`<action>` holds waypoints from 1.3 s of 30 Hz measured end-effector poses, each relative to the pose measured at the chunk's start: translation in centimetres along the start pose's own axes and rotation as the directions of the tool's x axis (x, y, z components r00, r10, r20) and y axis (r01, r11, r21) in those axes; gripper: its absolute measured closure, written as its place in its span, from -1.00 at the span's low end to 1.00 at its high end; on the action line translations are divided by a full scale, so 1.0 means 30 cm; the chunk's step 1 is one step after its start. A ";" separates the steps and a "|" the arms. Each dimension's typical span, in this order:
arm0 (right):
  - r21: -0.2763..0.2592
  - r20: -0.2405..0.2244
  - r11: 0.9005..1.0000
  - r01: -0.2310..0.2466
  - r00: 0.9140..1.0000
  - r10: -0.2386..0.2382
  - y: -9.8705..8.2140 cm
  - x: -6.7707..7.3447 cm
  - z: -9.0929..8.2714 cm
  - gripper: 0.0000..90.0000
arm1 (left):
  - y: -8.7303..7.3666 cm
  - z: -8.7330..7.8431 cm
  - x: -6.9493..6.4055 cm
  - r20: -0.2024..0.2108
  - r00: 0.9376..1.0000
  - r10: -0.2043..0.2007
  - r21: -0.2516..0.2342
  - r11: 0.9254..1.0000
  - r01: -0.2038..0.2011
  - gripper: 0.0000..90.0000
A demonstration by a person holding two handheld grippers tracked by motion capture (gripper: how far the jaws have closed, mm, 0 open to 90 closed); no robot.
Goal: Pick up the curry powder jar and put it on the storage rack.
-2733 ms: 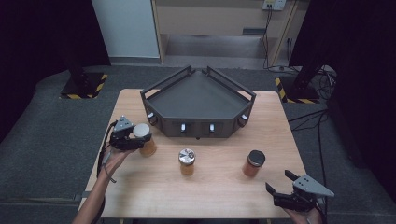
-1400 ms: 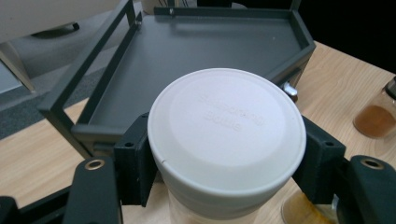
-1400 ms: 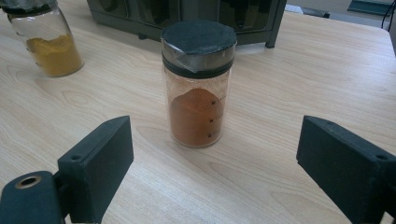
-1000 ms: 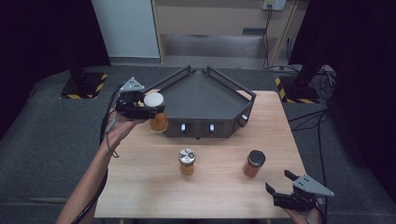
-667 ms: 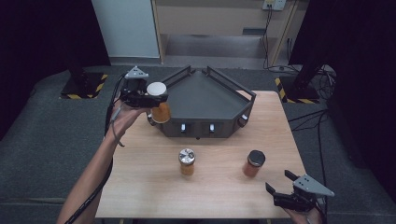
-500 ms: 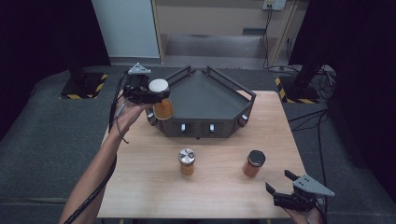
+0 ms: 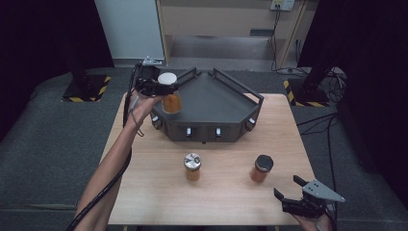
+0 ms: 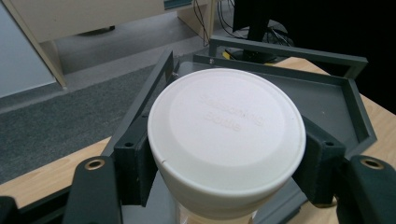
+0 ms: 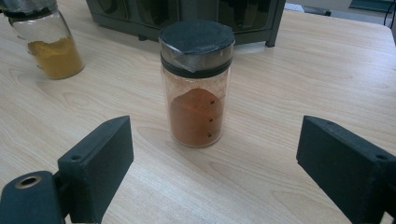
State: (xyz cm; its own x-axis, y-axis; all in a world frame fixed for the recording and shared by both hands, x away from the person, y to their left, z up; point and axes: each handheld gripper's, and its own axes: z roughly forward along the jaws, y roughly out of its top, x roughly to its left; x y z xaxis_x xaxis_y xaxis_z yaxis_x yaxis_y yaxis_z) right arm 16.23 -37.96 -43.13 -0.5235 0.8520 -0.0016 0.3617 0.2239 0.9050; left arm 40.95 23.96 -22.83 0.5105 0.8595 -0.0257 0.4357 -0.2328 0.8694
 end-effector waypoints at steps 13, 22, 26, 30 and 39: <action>0.001 -0.001 1.000 -0.007 1.000 0.007 -0.001 -0.003 -0.001 -0.76 | 0.000 0.095 -0.019 -0.065 0.996 -0.053 0.012 0.998 0.054 -0.27; 0.001 -0.002 1.000 -0.009 1.000 0.009 -0.001 -0.004 -0.001 -0.76 | -0.018 0.125 -0.023 -0.088 0.994 -0.062 0.016 0.998 0.064 -0.27; 0.000 -0.001 1.000 -0.008 1.000 0.008 -0.001 -0.003 -0.001 -0.76 | -0.020 0.134 -0.026 -0.096 0.994 -0.056 0.023 0.998 0.059 -0.27; 0.001 -0.001 1.000 -0.009 1.000 0.009 -0.001 -0.004 -0.001 -0.76 | -0.024 0.143 -0.026 -0.096 0.994 -0.052 0.035 0.998 0.055 -0.27; 0.002 -0.002 1.000 -0.008 1.000 0.008 -0.001 -0.004 -0.001 -0.76 | -0.038 0.157 -0.028 -0.095 0.994 -0.052 0.031 0.998 0.055 -0.27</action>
State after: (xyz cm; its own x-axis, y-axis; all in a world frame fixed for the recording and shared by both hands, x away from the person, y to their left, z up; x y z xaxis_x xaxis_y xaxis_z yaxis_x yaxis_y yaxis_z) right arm 16.26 -38.08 -43.14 -0.5223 0.8528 0.0066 0.3674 0.2179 0.9042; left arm 43.52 21.37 -26.11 0.4145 0.9098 -0.0234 0.4854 -0.1993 0.8513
